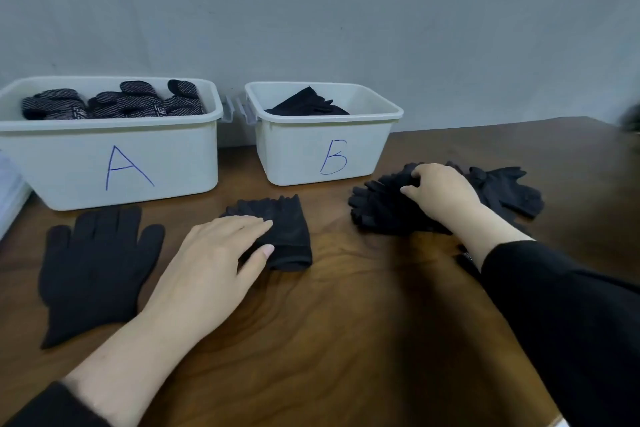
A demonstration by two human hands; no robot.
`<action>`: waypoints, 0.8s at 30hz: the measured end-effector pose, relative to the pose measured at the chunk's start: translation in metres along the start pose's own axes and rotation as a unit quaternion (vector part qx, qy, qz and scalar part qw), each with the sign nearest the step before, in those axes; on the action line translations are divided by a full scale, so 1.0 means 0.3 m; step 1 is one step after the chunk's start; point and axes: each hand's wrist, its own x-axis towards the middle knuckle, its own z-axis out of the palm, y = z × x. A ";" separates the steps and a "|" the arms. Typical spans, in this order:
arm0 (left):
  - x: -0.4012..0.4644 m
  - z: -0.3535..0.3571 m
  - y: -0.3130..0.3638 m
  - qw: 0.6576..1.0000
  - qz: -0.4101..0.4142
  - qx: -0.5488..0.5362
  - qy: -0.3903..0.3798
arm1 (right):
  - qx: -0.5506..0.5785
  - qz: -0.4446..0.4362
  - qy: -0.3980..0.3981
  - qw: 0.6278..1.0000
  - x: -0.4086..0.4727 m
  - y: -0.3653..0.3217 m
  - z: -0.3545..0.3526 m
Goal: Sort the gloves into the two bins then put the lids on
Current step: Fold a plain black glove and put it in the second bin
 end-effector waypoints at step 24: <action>0.002 -0.047 -0.006 0.980 -0.097 -0.131 0.115 | 0.078 -0.073 0.159 0.981 -0.023 0.029 -0.229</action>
